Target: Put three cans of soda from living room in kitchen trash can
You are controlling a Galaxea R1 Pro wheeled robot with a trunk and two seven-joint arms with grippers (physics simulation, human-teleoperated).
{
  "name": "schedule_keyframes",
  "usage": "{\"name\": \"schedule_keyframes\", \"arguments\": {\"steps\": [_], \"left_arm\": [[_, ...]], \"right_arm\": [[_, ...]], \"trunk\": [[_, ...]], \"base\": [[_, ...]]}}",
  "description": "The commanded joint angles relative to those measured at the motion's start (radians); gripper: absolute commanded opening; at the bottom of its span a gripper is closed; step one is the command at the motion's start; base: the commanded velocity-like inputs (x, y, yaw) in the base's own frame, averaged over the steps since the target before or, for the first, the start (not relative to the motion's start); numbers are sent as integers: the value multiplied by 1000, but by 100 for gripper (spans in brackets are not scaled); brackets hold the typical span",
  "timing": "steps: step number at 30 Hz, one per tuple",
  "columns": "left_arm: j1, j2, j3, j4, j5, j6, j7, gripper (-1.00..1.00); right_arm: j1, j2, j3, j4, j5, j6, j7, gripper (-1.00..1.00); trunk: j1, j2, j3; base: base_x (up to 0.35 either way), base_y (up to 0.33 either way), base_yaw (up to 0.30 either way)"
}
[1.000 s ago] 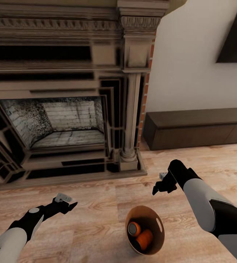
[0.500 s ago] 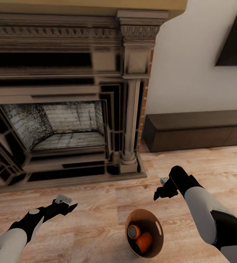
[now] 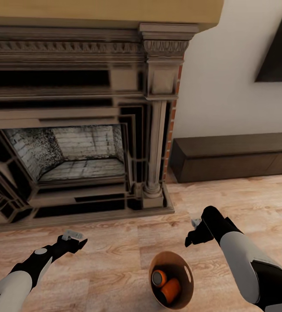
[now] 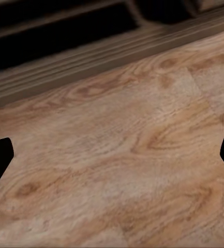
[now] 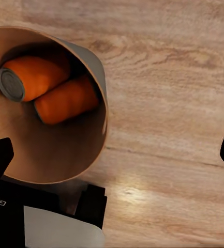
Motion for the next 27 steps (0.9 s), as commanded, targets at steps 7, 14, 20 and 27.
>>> {"name": "schedule_keyframes", "arguments": {"steps": [7,14,20,27], "left_arm": [[2,2,2,19,4,-4,27,100],[82,10,4,87,12,-62,176,100],[143,10,5,91,13,-99,218,100],[216,13,7,91,21,-172,234,100]], "right_arm": [[40,0,-3,0,-2,-55,-23,100],[147,-5,-21,0,-4,-261,-37,100],[205,-5,-44,3,-5,-386,-92,100],[233,-15,-95,14,-7,-494,-132,100]], "trunk": [[-27,49,22],[-54,98,44],[-77,140,63],[-104,189,85]], "base": [[0,0,0],[0,0,0],[0,0,0],[0,0,0]]}}
